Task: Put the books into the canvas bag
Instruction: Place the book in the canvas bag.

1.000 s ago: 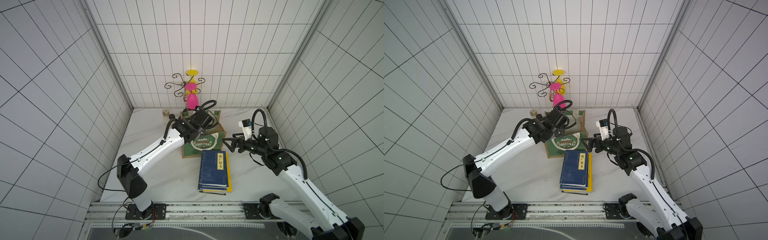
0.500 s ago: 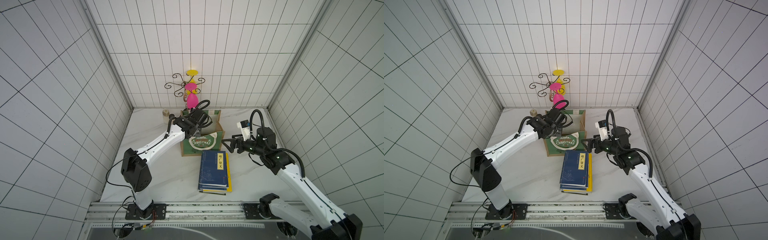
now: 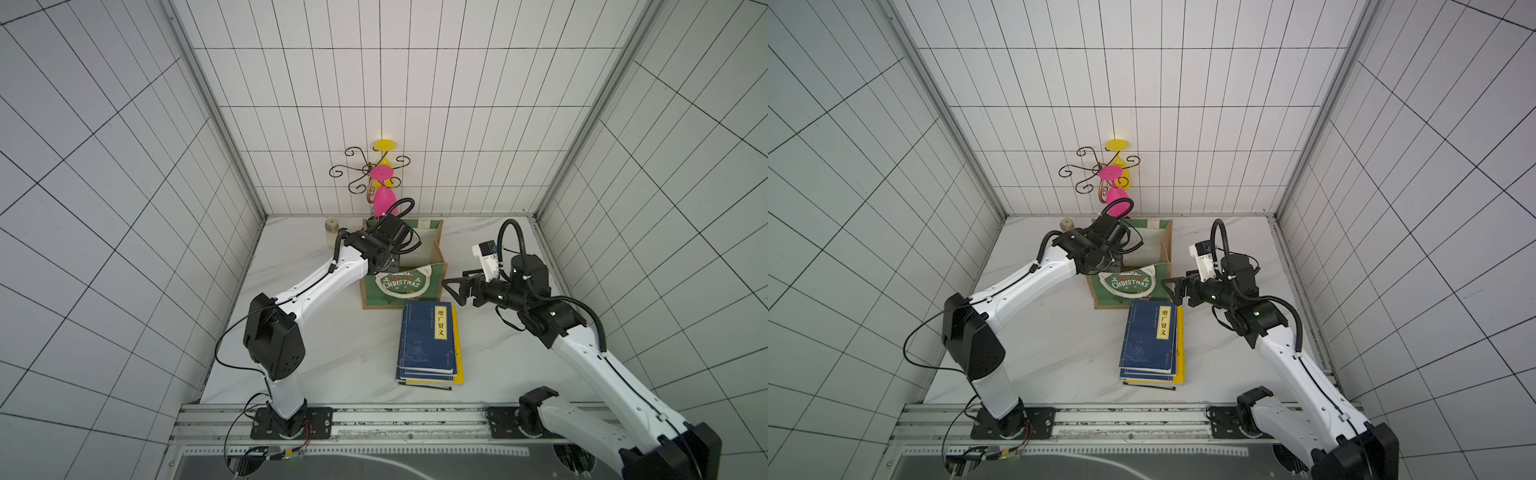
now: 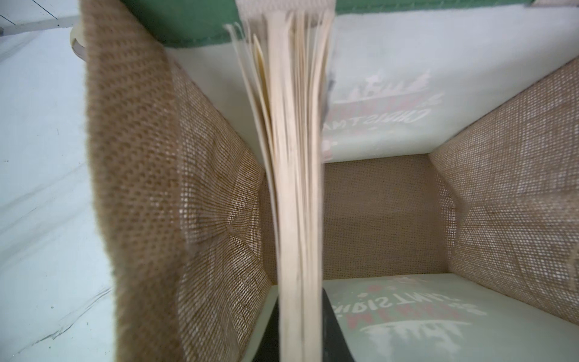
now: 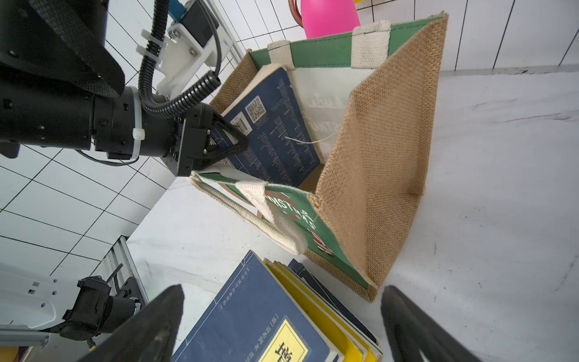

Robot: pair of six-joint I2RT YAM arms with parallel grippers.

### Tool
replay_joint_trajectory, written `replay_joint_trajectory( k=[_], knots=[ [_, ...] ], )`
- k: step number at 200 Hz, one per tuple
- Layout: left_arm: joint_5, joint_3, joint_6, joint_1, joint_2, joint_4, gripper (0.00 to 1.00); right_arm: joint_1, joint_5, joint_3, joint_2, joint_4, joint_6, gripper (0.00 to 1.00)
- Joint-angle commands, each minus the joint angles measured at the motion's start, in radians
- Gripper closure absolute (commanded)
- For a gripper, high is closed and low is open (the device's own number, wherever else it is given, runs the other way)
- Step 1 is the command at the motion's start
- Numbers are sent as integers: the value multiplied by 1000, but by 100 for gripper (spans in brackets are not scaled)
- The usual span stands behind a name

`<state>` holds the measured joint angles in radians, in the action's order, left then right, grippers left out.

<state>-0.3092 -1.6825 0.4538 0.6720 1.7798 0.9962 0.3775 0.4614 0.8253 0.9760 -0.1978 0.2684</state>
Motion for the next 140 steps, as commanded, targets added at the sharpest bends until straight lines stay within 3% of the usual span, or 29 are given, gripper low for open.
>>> replay_joint_trajectory(
  k=[1, 77, 116, 140],
  knots=[
    [42, 1, 4, -5, 35, -31, 81, -8, 12, -41, 3, 16, -6, 1],
    [55, 0, -5, -22, 40, -34, 74, -8, 8, -45, 5, 15, -6, 1],
    [19, -26, -12, -27, 48, -25, 56, -8, 10, -45, 7, 15, -5, 1],
    [20, -43, -27, -28, 56, -26, 50, -8, 11, -46, 9, 15, -3, 1]
  ],
)
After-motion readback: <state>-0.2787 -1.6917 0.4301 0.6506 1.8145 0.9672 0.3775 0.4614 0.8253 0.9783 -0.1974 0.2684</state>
